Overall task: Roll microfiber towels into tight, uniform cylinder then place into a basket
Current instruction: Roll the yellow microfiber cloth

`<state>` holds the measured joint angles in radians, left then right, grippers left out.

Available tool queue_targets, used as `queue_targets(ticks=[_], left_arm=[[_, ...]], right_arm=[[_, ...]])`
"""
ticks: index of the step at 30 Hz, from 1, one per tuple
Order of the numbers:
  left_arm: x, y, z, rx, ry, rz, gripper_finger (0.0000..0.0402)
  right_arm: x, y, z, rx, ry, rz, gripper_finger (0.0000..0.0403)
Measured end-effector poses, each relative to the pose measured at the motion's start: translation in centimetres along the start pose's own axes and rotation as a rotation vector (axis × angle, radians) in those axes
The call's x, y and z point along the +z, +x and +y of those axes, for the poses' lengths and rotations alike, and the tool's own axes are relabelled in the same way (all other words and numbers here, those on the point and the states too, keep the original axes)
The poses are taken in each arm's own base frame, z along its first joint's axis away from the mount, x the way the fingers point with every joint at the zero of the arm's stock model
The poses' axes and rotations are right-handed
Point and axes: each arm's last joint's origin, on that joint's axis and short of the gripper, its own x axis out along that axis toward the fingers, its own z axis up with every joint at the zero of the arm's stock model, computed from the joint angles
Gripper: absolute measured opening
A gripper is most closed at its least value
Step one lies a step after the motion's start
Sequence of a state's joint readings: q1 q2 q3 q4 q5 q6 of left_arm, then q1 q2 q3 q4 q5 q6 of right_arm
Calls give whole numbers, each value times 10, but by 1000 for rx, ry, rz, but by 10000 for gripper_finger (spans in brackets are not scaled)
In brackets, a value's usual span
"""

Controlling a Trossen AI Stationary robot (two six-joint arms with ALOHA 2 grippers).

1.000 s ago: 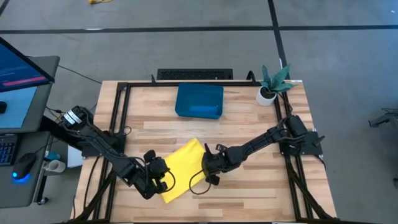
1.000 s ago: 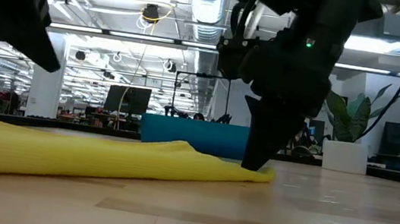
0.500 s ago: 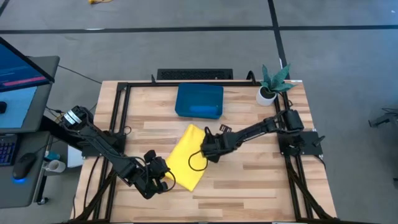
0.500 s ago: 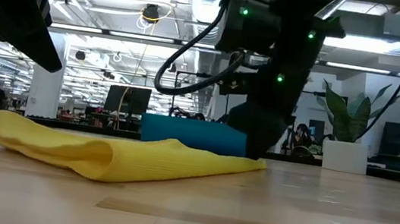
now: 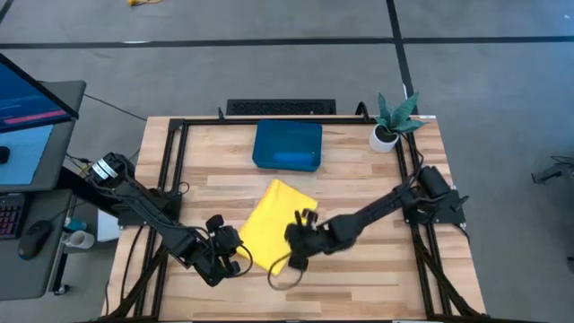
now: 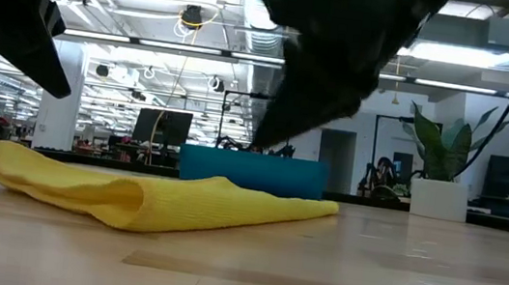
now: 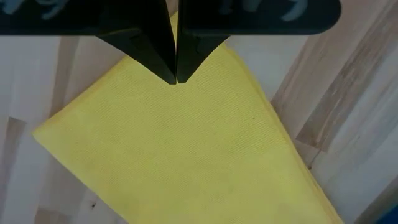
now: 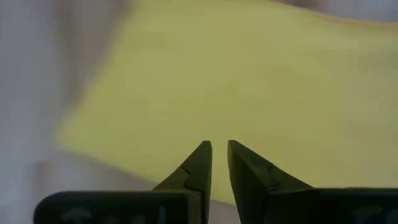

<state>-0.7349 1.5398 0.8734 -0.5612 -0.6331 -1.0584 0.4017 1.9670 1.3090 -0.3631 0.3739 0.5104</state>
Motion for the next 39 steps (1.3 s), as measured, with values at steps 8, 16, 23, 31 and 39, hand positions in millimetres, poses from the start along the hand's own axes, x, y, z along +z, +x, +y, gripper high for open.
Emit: queue_targets(ticks=[8, 16, 23, 31, 39], left_arm=[[0, 0, 0, 3, -3, 2, 4], [0, 0, 0, 2, -18, 0, 4], [0, 0, 0, 1, -34, -1, 4], [0, 0, 0, 0, -36, 0, 4], [0, 0, -1, -14, -35, 20, 4]], right_arm=[[4, 4, 39, 216, 7, -188, 74], [-12, 26, 54, 279, 39, -179, 74], [-33, 40, 67, 323, 97, -86, 74], [-53, 29, 73, 260, 98, 58, 74], [-44, 13, 80, 323, 28, -46, 74]])
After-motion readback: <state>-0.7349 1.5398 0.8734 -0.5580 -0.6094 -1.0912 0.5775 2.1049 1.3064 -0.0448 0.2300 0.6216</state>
